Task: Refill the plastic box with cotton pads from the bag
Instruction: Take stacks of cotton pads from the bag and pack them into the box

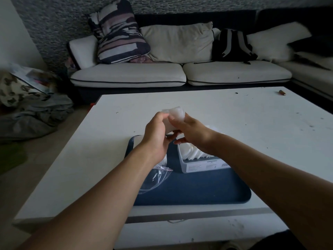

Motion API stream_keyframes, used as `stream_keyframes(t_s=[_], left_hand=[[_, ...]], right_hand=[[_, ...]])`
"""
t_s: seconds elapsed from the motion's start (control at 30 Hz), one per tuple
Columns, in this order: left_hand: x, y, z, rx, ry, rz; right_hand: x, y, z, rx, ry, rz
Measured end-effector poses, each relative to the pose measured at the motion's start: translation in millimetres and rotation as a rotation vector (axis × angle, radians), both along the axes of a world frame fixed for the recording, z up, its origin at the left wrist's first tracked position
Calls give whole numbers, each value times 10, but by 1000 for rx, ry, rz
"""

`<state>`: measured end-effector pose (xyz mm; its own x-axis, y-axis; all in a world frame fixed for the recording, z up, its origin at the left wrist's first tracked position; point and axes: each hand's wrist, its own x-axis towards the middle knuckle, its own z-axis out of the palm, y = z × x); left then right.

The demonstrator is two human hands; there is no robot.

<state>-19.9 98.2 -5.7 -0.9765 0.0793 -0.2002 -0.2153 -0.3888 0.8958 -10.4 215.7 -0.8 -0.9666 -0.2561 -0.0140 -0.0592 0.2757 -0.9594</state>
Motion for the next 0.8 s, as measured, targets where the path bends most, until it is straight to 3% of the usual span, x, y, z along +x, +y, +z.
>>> stream_keyframes(t_s=[0.27, 0.47, 0.53, 0.67, 0.8], left_hand=[[-62, 77, -37, -43, 34, 33], [-42, 105, -12, -39, 54, 7], [-49, 82, -45, -257, 85, -34], [-61, -107, -199, -1038, 379, 48], [-7, -216, -304, -1244, 515, -229]], right_hand=[[-24, 119, 20, -88, -66, -100], [-77, 234, -17, -249, -247, -76], [-112, 298, -44, -168, -288, -181], [-191, 432, -206, 290, -332, -402], [-231, 367, -271, 363, -338, -427]])
